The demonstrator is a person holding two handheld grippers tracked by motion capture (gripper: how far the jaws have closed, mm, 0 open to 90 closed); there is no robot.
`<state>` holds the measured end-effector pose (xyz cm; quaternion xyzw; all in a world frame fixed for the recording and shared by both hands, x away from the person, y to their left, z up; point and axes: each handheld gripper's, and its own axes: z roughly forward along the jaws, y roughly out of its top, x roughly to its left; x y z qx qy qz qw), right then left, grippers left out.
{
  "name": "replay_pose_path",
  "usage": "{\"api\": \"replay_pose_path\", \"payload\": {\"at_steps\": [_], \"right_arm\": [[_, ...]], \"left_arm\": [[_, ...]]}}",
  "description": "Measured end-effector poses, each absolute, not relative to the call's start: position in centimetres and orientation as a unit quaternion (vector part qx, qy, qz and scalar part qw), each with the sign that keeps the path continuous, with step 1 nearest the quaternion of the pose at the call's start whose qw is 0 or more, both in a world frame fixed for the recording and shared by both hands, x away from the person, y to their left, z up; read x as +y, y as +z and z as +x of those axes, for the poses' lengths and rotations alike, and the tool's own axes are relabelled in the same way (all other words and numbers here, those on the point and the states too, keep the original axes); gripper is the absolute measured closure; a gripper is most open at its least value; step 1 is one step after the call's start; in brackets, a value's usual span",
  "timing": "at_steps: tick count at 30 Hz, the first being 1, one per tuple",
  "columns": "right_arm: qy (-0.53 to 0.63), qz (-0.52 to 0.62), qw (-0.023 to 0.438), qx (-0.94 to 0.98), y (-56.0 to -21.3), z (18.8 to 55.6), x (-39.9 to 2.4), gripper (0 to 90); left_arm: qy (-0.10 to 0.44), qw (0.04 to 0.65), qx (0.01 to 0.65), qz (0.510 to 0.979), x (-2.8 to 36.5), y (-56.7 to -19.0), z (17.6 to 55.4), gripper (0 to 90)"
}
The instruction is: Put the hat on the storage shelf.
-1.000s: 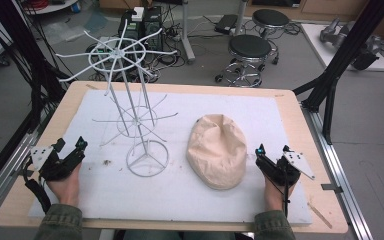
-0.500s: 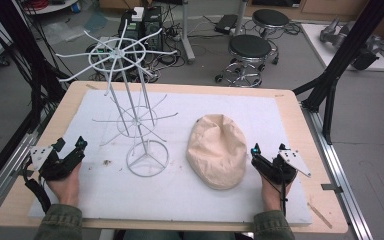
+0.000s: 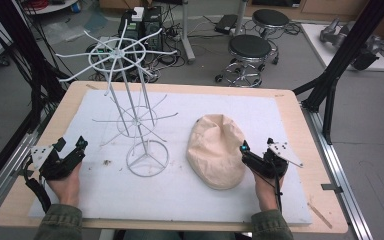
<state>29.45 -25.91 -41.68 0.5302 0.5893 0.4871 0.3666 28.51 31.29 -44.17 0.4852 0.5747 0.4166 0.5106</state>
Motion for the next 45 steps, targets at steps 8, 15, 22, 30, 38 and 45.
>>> {"api": "replay_pose_path", "payload": {"at_steps": [8, 15, 22, 30, 38, 45], "right_arm": [[0.488, 0.526, 0.355, 0.6, -41.3, 29.9, -25.2, 12.2], [0.474, 0.527, 0.341, 0.618, -41.2, 30.6, -24.3, 12.2], [0.453, 0.534, 0.33, 0.633, -41.7, 31.3, -23.6, 12.2], [0.426, 0.539, 0.31, 0.657, -42.7, 32.2, -22.8, 12.2], [0.412, 0.565, 0.255, 0.668, -43.5, 32.8, -22.5, 12.2], [0.32, 0.578, 0.265, 0.703, -43.9, 33.3, -21.3, 25.7]], "left_arm": [[0.416, 0.509, 0.574, 0.488, 31.3, -44.2, 28.5, 30.9], [0.416, 0.51, 0.573, 0.489, 31.2, -44.2, 28.5, 30.9], [0.415, 0.508, 0.574, 0.49, 31.2, -44.2, 28.5, 30.9], [0.416, 0.51, 0.573, 0.489, 31.2, -44.2, 28.6, 30.9], [0.414, 0.51, 0.573, 0.49, 31.2, -44.2, 28.5, 30.9], [0.416, 0.512, 0.571, 0.489, 31.1, -44.2, 28.6, 30.9]]}}
